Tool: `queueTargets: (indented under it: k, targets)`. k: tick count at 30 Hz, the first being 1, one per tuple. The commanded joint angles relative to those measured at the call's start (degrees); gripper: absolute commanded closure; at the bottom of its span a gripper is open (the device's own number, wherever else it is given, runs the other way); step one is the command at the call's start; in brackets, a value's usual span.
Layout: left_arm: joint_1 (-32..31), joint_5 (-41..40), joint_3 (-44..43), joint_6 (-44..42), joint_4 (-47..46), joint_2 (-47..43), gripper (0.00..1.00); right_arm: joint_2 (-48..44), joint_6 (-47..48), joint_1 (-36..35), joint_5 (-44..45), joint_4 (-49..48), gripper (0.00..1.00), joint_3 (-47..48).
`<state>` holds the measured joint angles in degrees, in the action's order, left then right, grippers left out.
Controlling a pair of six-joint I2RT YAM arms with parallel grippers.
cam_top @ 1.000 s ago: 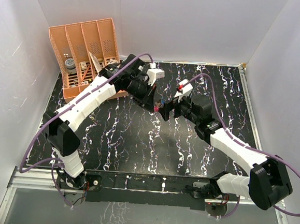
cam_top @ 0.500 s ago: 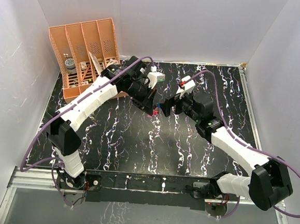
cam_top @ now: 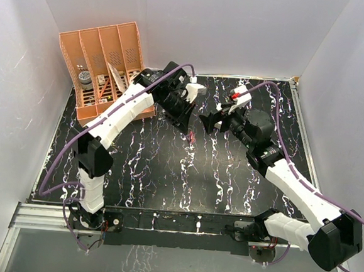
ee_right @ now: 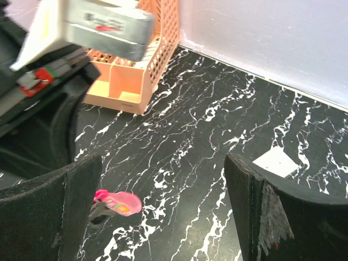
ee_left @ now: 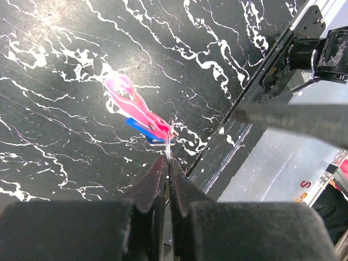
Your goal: Put the keys on the keyring
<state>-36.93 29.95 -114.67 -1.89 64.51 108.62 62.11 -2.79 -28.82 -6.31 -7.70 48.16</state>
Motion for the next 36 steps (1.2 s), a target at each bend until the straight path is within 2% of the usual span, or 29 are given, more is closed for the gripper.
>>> queueTargets:
  k: [1,9,14,27,36]
  targets:
    - [-0.3,-0.6,-8.0,-1.7,5.9,2.4,1.00,-1.2,1.3,0.2,-6.3,0.9,0.08,3.6]
    - [-0.3,-0.5,-11.1,-2.3,5.8,3.6,1.00,-0.8,1.1,0.2,-10.6,3.0,0.28,3.2]
    - [-0.3,0.4,-11.2,-2.6,5.8,3.6,1.00,0.1,0.9,0.2,-12.5,3.0,0.51,2.8]
    - [-0.4,3.5,-10.6,-3.4,4.9,2.8,1.00,2.7,0.7,0.2,-18.3,2.0,0.64,2.5]
    - [-0.7,4.9,-10.9,-3.9,4.7,2.7,1.00,3.6,0.7,0.2,-20.7,1.8,0.69,2.7]
